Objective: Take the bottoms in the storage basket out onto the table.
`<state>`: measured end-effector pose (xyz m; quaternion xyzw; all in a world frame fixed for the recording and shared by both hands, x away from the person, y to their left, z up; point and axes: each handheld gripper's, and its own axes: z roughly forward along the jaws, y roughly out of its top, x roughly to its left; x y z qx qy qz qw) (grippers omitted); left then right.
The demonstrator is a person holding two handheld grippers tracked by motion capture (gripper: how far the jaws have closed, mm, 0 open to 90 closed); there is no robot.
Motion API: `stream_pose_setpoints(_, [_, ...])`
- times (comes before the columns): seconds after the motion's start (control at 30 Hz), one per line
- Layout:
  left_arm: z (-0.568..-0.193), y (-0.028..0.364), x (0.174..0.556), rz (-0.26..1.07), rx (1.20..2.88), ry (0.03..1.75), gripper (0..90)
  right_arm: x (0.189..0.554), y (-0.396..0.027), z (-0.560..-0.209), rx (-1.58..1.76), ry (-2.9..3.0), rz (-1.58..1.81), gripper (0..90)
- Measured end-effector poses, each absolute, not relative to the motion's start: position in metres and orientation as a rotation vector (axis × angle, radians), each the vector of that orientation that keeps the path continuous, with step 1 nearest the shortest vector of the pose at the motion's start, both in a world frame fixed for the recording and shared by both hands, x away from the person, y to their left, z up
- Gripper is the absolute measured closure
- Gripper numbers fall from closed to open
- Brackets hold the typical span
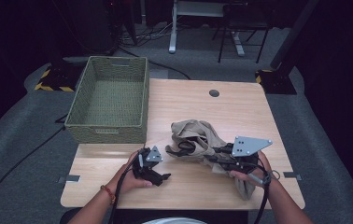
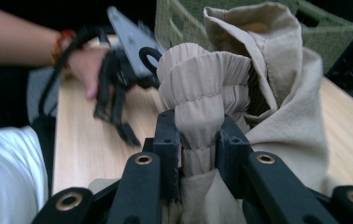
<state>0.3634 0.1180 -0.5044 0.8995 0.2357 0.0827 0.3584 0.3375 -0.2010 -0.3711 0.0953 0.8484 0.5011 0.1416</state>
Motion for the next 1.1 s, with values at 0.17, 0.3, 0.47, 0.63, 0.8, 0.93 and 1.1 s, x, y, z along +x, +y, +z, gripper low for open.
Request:
stream_pose_setpoints(0.17, [-0.504, 0.117, 0.364, 0.217, 2.323, 0.621, 10.7, 0.337, -0.206, -0.359, 0.272, 2.411, 1.489, 73.9])
stream_pose_setpoints(0.3, [-0.495, 0.111, 0.366, 0.203, 2.262, 0.608, 19.7, 0.342, -0.206, -0.365, 0.304, 2.434, 1.478, 73.9])
stream_pose_setpoints(0.47, [-0.478, 0.094, 0.371, 0.193, 2.182, 0.516, 17.7, 0.347, -0.204, -0.377, 0.336, 2.463, 1.490, 73.7])
stream_pose_setpoints(0.63, [-0.473, 0.072, 0.373, 0.273, 2.238, 0.439, 39.6, 0.351, -0.209, -0.379, 0.390, 2.431, 1.489, 72.7])
stream_pose_setpoints(0.8, [-0.467, 0.067, 0.364, 0.335, 2.285, 0.355, 72.2, 0.360, -0.221, -0.385, 0.485, 2.393, 1.476, 69.7])
stream_pose_setpoints(0.93, [-0.456, 0.069, 0.356, 0.354, 2.284, 0.320, 77.6, 0.373, -0.228, -0.393, 0.591, 2.339, 1.386, 57.2])
stream_pose_setpoints(1.1, [-0.443, 0.082, 0.347, 0.348, 2.246, 0.334, 78.1, 0.393, -0.236, -0.407, 0.735, 2.326, 1.235, 37.5])
